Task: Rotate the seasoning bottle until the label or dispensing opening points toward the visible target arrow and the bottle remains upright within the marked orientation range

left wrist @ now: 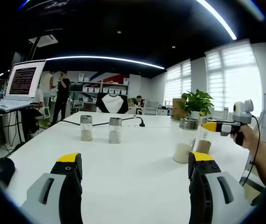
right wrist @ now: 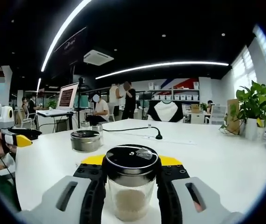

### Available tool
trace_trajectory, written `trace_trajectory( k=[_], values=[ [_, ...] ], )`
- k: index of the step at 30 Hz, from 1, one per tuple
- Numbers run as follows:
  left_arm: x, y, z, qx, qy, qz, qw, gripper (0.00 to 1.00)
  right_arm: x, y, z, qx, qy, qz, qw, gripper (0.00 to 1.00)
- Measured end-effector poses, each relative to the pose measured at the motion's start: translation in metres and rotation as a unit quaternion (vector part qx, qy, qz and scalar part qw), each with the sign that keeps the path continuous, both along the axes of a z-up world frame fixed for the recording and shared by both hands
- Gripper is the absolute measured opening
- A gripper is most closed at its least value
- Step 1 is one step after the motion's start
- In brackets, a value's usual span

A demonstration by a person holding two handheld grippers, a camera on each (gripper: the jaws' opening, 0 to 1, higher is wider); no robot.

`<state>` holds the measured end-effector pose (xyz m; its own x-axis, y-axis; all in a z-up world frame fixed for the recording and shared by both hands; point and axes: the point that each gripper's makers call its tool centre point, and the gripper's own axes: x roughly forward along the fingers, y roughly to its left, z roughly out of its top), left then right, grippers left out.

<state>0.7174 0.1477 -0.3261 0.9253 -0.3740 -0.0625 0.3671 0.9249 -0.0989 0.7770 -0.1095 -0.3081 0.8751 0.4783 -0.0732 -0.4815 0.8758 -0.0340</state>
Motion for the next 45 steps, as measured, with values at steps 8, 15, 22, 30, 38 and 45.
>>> trace_trajectory(
  k=[8, 15, 22, 30, 38, 45],
  values=[
    [0.0, 0.0, -0.001, -0.002, 0.003, -0.001, 1.0, 1.0, 0.003, -0.002, 0.0, 0.001, -0.002, -0.032, 0.9995, 0.4],
    [0.0, 0.001, -0.001, -0.003, 0.003, 0.001, 1.0, 1.0, 0.006, -0.006, 0.0, 0.002, -0.008, -0.069, 0.9975, 0.4],
    [0.0, 0.001, -0.001, -0.004, 0.003, 0.001, 1.0, 1.0, 0.008, -0.01, 0.001, 0.004, -0.011, -0.105, 0.9944, 0.4],
    [0.0, 0.002, -0.001, -0.006, 0.003, 0.002, 1.0, 1.0, 0.01, -0.012, 0.001, 0.004, -0.016, -0.137, 0.9905, 0.4],
    [0.0, 0.003, -0.001, -0.007, 0.004, 0.002, 1.0, 0.99, 0.011, -0.014, 0.001, 0.003, -0.022, -0.168, 0.9856, 0.4],
    [0.0, 0.003, 0.0, -0.006, 0.004, 0.001, 1.0, 0.99, 0.012, -0.017, 0.001, 0.003, -0.023, -0.202, 0.9792, 0.4]
  ],
)
